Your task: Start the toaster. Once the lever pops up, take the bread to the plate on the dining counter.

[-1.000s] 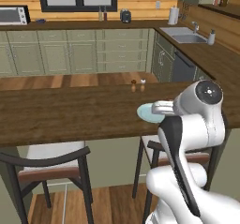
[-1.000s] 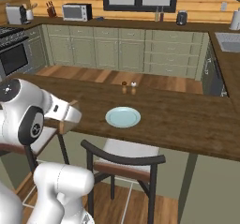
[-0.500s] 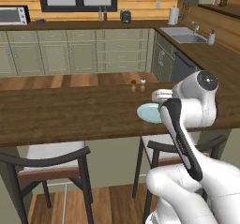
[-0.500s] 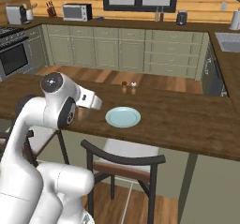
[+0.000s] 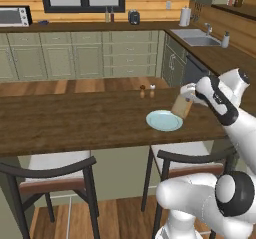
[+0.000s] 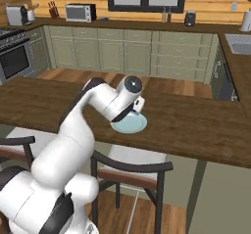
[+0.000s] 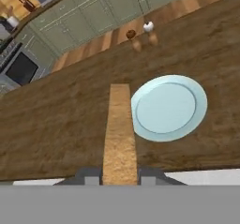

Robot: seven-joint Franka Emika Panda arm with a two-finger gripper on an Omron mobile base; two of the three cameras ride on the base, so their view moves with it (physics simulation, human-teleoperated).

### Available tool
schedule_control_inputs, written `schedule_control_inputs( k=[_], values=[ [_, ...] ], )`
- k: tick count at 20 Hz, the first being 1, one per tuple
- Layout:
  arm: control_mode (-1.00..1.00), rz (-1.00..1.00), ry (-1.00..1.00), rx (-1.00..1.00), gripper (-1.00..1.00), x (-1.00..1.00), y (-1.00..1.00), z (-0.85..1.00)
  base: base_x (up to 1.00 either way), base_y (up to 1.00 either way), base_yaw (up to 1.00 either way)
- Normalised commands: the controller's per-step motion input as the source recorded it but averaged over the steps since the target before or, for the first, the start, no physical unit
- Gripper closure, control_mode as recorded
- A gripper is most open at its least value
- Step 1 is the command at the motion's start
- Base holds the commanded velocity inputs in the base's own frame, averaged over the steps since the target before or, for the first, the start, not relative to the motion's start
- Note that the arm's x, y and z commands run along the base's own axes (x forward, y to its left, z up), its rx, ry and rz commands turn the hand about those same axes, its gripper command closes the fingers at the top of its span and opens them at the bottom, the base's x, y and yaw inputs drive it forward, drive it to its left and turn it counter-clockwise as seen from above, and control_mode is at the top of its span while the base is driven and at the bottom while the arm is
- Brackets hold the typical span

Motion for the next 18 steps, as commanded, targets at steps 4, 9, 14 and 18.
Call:
schedule_control_inputs(
  k=[4, 9, 14, 18],
  values=[
    [-1.00, 0.01, 0.58, 0.09, 1.00, 1.00, -0.24, -0.38, 0.00, 0.00, 0.00],
    [-1.00, 0.00, 0.41, -0.04, 1.00, 0.82, 0.20, -0.50, 0.00, 0.00, 0.00],
    [-1.00, -0.01, 0.13, -0.01, 1.00, 0.43, 0.22, -0.50, 0.00, 0.00, 0.00],
    [-1.00, -0.04, 0.05, 0.02, 1.00, 0.52, 0.00, -0.51, 0.00, 0.00, 0.00]
  ],
)
